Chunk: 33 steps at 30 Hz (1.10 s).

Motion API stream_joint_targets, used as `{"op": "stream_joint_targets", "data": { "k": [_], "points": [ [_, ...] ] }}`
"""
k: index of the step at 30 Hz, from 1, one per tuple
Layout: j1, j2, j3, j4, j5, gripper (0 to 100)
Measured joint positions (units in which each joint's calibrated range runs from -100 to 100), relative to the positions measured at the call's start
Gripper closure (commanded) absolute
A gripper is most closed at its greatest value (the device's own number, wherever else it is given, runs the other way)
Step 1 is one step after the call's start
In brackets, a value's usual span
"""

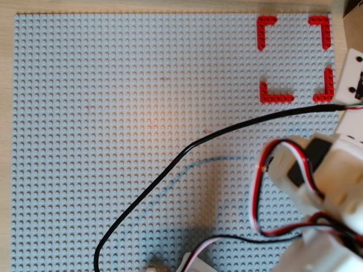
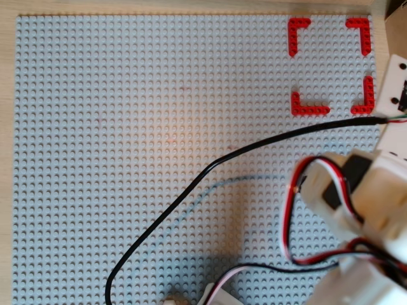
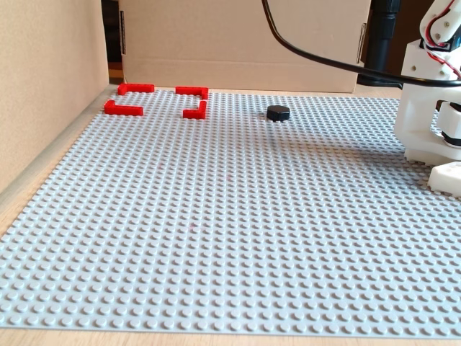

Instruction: Grab the Lego and store it in red box

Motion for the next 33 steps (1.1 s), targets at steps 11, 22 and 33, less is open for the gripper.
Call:
{"op": "stream_joint_targets", "data": {
  "k": [11, 22, 33],
  "points": [
    [0.0, 3.5, 7.7, -10.7, 0.6, 79],
    [0.1, 3.6, 26.4, -24.0, 0.5, 79],
    [0.1, 3.6, 33.1, -30.2, 0.5, 79]
  ]
}}
